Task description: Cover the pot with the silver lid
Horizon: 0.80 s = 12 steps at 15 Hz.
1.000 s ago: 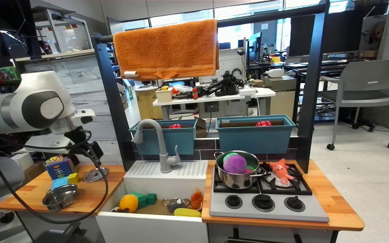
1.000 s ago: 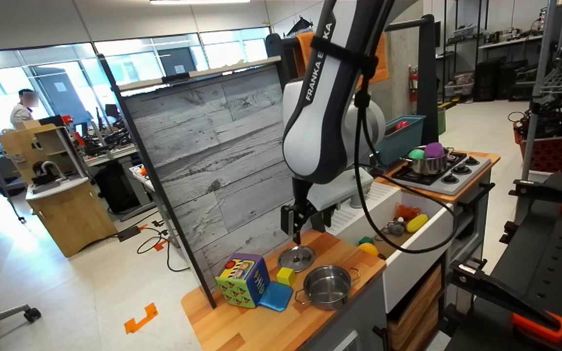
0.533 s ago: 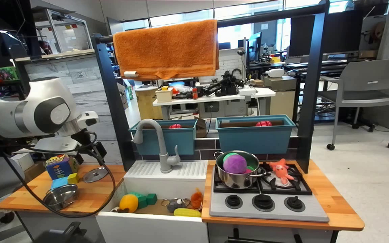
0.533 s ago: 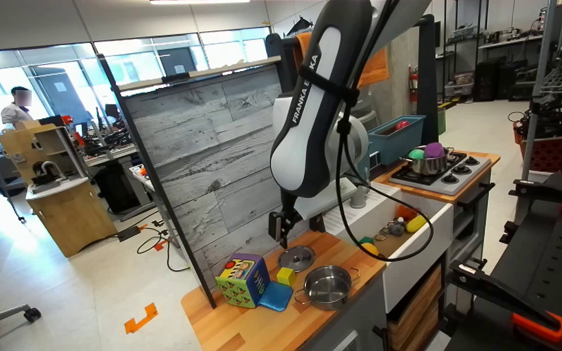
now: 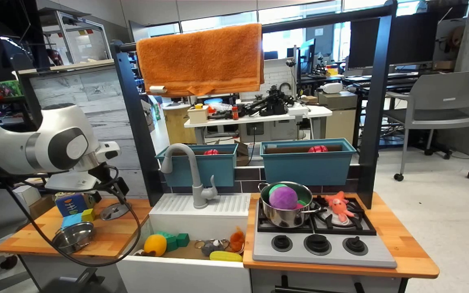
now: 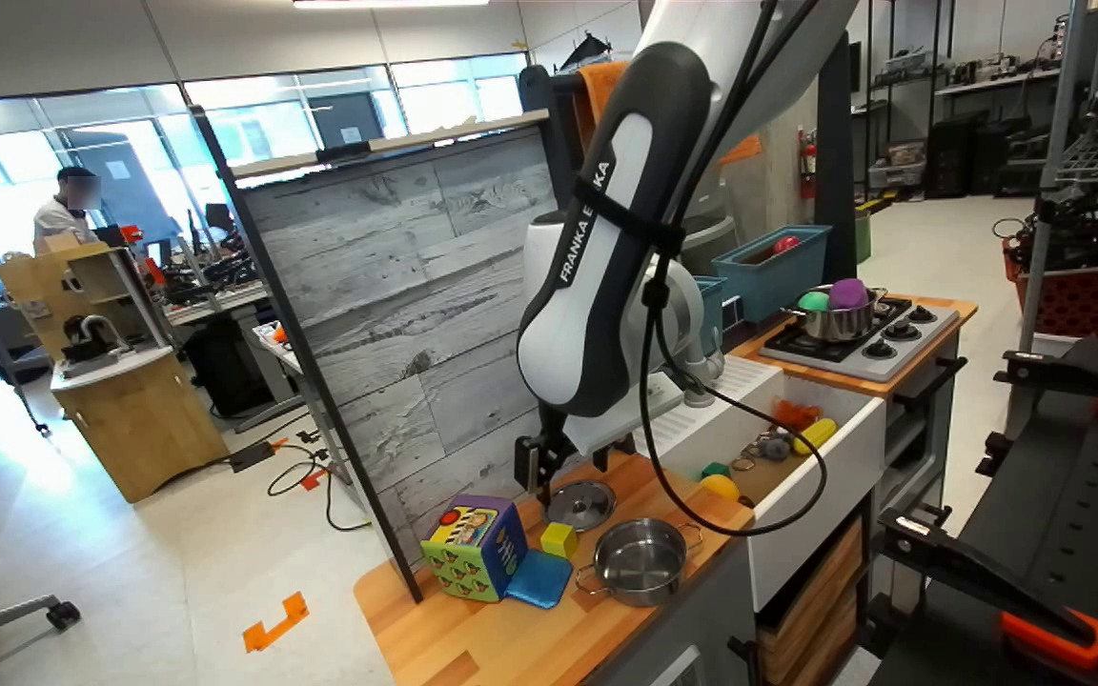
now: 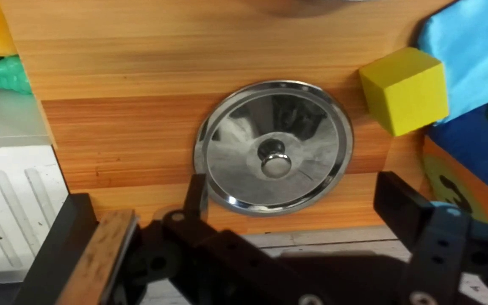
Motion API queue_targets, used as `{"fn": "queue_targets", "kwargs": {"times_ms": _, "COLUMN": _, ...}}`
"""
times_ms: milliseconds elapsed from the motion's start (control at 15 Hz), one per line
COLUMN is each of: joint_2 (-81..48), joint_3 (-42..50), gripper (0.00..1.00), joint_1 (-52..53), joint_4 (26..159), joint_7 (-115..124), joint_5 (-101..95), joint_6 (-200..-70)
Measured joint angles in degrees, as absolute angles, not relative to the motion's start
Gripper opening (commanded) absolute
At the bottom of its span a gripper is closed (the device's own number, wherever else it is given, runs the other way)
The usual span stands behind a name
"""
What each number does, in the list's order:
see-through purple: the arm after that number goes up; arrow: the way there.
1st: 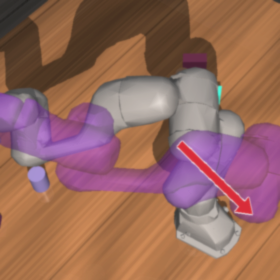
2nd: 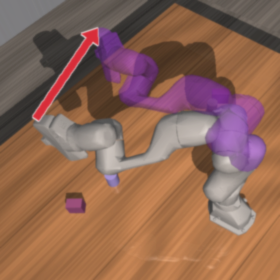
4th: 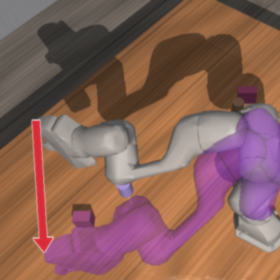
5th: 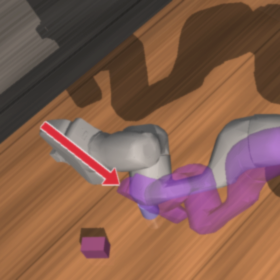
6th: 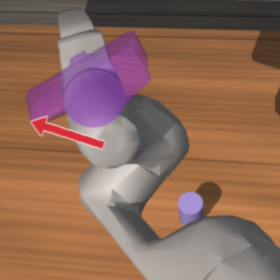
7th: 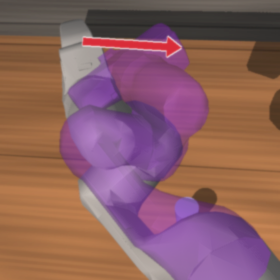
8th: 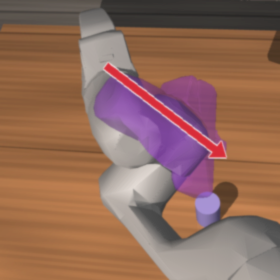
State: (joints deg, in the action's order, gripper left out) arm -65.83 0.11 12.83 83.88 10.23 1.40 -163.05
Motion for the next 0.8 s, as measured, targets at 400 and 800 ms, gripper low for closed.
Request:
{"fn": "queue_targets", "kwargs": {"times_ms": 400, "joint_2": -69.35, "joint_3": 0.12, "gripper": 1.00, "joint_1": 12.38, "joint_4": 77.51, "joint_7": 10.24, "joint_5": 1.44, "joint_6": -158.47}}
{"fn": "queue_targets", "kwargs": {"times_ms": 800, "joint_2": -71.48, "joint_3": 0.10, "gripper": 0.71, "joint_1": 12.03, "joint_4": 72.06, "joint_7": 10.28, "joint_5": 1.50, "joint_6": -152.53}}
